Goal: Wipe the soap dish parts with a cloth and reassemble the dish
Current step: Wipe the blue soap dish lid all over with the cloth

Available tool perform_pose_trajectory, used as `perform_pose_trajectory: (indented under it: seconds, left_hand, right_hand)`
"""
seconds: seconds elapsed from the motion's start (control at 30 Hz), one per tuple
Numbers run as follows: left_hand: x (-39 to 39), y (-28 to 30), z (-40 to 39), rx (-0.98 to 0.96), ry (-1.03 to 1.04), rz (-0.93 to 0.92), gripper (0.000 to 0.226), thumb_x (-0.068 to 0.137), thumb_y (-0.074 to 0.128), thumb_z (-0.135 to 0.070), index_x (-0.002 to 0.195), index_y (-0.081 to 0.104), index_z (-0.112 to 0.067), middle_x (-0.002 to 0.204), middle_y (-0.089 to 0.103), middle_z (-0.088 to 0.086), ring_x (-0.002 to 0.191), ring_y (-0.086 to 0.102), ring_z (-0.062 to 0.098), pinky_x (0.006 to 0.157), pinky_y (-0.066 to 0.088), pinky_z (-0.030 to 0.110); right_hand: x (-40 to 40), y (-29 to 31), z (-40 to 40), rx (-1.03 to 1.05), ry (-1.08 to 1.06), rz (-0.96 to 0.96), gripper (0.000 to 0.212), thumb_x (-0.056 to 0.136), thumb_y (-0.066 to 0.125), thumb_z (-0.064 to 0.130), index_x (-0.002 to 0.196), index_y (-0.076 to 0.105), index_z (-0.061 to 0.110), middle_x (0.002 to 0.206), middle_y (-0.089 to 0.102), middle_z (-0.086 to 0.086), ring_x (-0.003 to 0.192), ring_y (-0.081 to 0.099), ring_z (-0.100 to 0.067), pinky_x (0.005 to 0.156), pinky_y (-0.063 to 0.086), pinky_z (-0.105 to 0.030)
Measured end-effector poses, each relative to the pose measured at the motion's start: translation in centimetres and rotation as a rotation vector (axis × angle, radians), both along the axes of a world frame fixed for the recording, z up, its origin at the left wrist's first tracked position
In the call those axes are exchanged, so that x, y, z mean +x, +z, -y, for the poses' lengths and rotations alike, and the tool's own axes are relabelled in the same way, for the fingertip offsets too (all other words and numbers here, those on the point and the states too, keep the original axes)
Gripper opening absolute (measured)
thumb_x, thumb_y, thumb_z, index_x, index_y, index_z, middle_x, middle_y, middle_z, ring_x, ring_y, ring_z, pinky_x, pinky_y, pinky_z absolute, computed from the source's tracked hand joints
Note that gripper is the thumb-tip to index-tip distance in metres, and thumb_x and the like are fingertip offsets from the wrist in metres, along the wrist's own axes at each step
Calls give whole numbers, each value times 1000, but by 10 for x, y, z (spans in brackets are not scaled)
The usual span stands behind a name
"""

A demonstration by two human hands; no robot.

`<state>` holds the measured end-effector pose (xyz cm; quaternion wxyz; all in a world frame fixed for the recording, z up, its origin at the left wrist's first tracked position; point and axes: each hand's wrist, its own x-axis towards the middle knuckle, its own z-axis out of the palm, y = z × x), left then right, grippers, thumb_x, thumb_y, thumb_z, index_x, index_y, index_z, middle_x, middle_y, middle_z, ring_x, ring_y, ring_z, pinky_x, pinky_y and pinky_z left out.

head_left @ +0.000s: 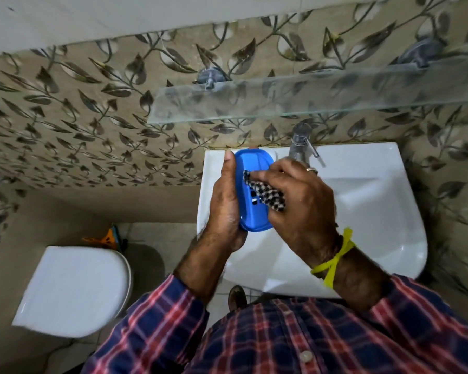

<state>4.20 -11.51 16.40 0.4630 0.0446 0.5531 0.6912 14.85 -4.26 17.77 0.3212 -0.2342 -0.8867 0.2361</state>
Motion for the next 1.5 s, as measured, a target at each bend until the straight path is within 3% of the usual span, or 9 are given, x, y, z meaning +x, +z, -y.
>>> perform_pose_trajectory:
  seconds: [0.1,0.23,0.4,0.57,0.67,0.8,0.9,1.17,1.5]
  left_hand:
    - [1,1,1,37,18,-63,79,86,48,-77,124,69,-11,120,72,21,110,70,38,92,57,51]
    - [7,1,4,39,-6,-180,80,71,53,-80,125,69,-24,118,74,17,109,70,39,91,58,56]
    - [0,-4,11,95,17,-218,74,85,48,-69,136,62,-17,124,72,13,114,69,35,97,55,57]
    - [-2,-7,13,55,38,-186,72,80,56,-67,134,63,-20,122,73,15,111,69,37,96,55,57]
    - [-10,-9,13,75,89,-177,68,82,58,-65,130,67,-17,118,75,14,106,72,32,82,62,45]
    - [-9,-14,11,60,89,-203,49,83,61,-61,112,76,-24,104,78,11,89,76,25,71,61,37]
    - [-15,-18,10,15,135,-196,42,92,58,-56,96,79,-20,90,78,10,76,75,22,62,60,34]
    - [-22,-12,1,21,215,-209,55,99,51,-52,116,68,-3,101,72,19,87,70,31,77,59,44]
    - [-24,-9,-7,-1,335,-261,51,103,47,-47,105,66,0,86,68,13,75,67,25,67,58,37]
  right_hand:
    - [-2,-2,5,78,41,34,51,70,63,5,119,71,19,99,64,-1,86,61,-27,73,47,-31]
    - [-5,-2,-12,-42,-105,-2,50,70,72,3,117,72,22,96,64,0,88,64,-26,69,55,-39]
    - [-12,2,-1,55,91,53,50,72,51,12,117,70,22,98,62,1,88,60,-24,71,48,-32]
    - [-21,-1,-10,-46,-14,64,50,70,69,4,117,71,21,95,61,1,87,62,-24,73,48,-29]
    - [-22,0,0,13,125,98,54,67,61,5,118,69,20,100,61,-1,89,61,-26,70,53,-34]
    - [-21,-6,-16,-88,-58,55,39,71,69,7,107,73,22,92,63,2,84,63,-23,69,46,-26]
    - [-23,-8,-9,-88,39,106,49,68,66,3,113,72,20,94,62,1,86,64,-25,68,54,-32]
    - [-21,-8,-8,-89,23,131,40,77,61,15,114,72,25,94,63,3,87,64,-24,68,54,-33]
    - [-12,-13,-2,-59,7,148,41,75,62,7,109,74,25,93,64,4,87,66,-26,66,56,-35]
